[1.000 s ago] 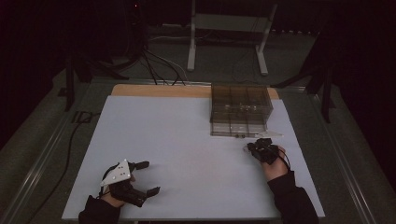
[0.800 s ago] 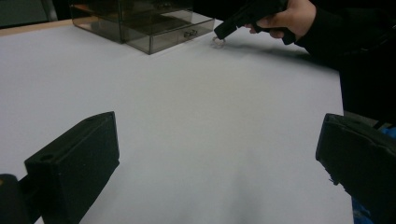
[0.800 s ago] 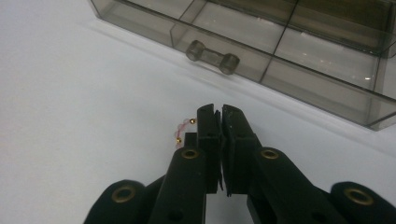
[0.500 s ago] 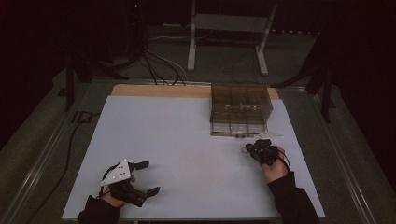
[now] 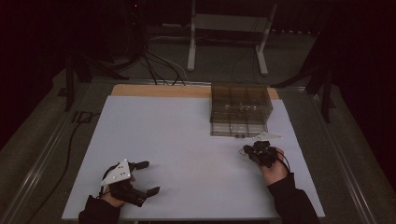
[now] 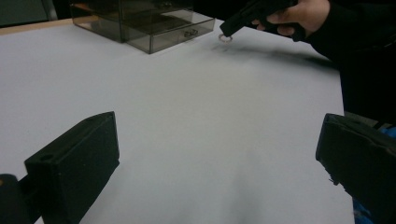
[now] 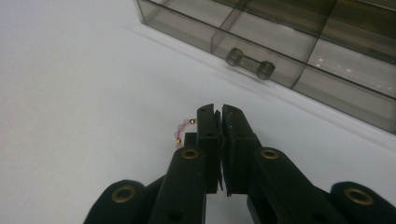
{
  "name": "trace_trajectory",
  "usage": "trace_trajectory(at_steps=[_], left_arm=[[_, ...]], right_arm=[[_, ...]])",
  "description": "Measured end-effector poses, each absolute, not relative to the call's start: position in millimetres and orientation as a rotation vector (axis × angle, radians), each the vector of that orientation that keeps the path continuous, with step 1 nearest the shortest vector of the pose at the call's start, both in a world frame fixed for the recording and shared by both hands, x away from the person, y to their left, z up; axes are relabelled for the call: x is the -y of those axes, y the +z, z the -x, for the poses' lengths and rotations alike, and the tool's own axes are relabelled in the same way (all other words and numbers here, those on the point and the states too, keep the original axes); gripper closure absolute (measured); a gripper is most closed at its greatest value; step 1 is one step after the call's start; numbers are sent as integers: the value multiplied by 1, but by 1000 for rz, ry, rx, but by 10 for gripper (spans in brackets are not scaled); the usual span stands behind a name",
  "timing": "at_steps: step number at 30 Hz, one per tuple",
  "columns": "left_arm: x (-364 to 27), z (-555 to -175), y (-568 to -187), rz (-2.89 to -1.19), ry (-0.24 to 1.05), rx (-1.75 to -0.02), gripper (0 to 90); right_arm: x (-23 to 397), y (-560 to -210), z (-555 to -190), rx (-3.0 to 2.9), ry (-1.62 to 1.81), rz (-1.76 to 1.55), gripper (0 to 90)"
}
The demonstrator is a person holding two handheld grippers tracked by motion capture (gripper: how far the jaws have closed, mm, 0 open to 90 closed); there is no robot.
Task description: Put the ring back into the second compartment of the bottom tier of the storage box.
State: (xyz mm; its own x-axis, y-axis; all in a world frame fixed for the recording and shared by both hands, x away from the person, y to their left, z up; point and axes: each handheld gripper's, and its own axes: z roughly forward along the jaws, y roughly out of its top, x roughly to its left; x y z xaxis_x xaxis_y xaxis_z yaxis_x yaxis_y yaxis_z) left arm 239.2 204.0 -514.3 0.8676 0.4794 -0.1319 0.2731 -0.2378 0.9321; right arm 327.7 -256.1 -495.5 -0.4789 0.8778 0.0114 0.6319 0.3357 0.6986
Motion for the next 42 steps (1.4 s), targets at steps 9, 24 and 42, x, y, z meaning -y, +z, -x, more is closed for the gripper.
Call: trace_trajectory(at_steps=[9,24,42], left_arm=[[-204,-239,-514,-1838,215,-561,6],[-204,-239,-514,-1835,215,-562,6],[-203,-239,-514,-1835,215,-560,6]], right_arm=[[253,-489,-324,-2249,938,-1317,869],[253,-478,-323,-2230,959,-1300,868],[254,-463,-325,-2214,998,-1295,868]])
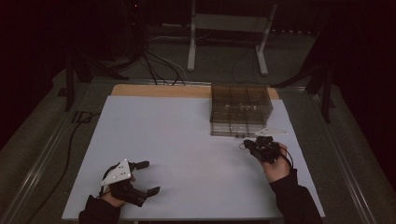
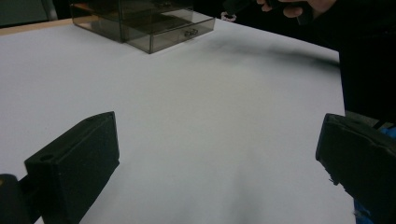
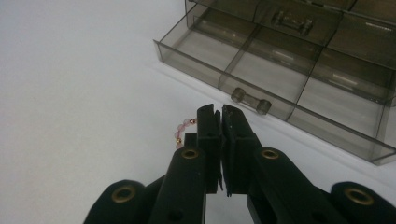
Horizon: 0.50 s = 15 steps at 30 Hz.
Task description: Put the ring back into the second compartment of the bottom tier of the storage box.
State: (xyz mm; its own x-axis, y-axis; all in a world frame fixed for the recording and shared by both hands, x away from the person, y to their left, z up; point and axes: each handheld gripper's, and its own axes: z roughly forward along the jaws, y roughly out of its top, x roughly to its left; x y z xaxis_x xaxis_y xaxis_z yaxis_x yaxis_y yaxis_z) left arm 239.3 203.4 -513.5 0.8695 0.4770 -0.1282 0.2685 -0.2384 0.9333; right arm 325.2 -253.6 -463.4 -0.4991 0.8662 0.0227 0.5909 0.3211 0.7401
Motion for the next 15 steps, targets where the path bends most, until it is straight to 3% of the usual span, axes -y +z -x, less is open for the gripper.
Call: trace_trajectory(at_steps=[15], left_arm=[[-203,-240,-514,-1838,213,-561,6]], right_arm=[[255,-451,-331,-2193,1007,-1279,868]])
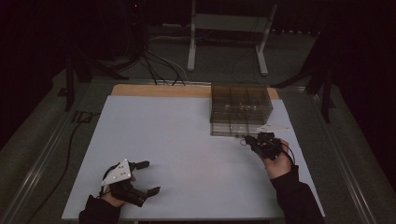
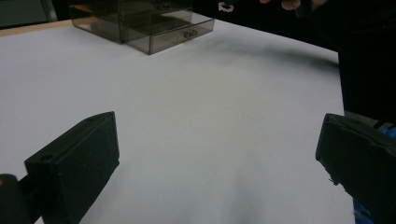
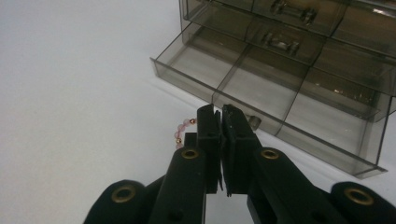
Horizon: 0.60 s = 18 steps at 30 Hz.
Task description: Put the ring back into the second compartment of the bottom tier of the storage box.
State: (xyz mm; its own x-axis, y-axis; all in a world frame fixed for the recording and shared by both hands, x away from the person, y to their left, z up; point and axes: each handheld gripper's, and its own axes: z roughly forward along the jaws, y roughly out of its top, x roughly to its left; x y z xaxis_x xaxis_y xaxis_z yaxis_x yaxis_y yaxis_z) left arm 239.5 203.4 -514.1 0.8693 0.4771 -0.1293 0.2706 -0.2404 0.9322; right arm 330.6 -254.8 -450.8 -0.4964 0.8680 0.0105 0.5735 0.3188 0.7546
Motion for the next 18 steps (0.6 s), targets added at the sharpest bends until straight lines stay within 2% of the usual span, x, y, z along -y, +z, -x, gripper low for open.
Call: trace_trajectory(at_steps=[18], left_arm=[[-203,-240,-514,-1834,214,-563,6]], right_arm=[[258,-441,-339,-2160,1028,-1291,868]])
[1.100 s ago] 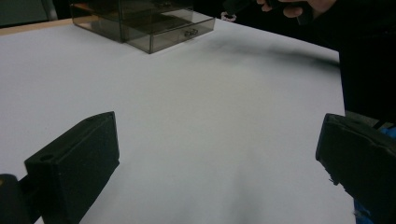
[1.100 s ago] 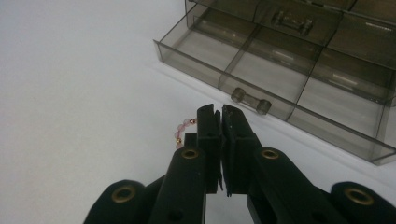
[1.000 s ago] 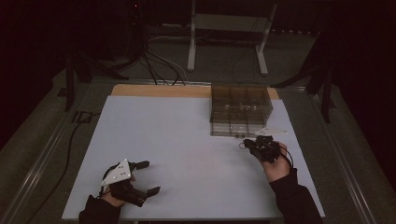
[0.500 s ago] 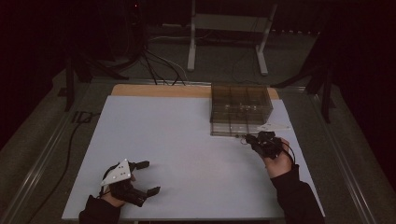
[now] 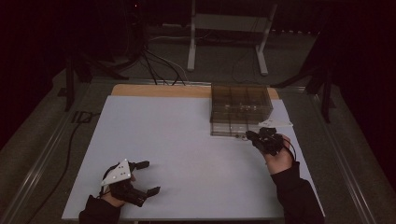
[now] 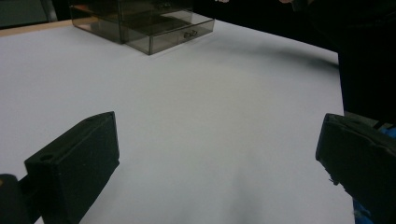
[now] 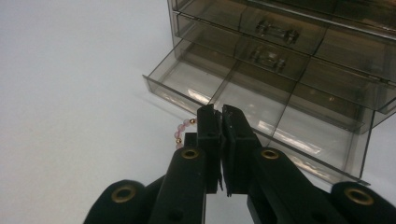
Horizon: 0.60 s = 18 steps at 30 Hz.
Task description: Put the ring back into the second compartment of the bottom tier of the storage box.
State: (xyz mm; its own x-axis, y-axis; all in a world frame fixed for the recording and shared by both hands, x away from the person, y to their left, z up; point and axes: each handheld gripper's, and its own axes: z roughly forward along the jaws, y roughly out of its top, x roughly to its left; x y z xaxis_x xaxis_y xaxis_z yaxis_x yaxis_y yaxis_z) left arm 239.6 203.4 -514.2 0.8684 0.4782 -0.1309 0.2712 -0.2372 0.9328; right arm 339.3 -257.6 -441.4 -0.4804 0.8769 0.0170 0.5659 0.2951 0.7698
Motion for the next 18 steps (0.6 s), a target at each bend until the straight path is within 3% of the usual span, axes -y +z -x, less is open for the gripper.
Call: trace_trajectory(at_steps=[18], left_arm=[[-203,-239,-514,-1833,215,-560,6]], right_arm=[[265,-437,-356,-2120,1028,-1325,868]])
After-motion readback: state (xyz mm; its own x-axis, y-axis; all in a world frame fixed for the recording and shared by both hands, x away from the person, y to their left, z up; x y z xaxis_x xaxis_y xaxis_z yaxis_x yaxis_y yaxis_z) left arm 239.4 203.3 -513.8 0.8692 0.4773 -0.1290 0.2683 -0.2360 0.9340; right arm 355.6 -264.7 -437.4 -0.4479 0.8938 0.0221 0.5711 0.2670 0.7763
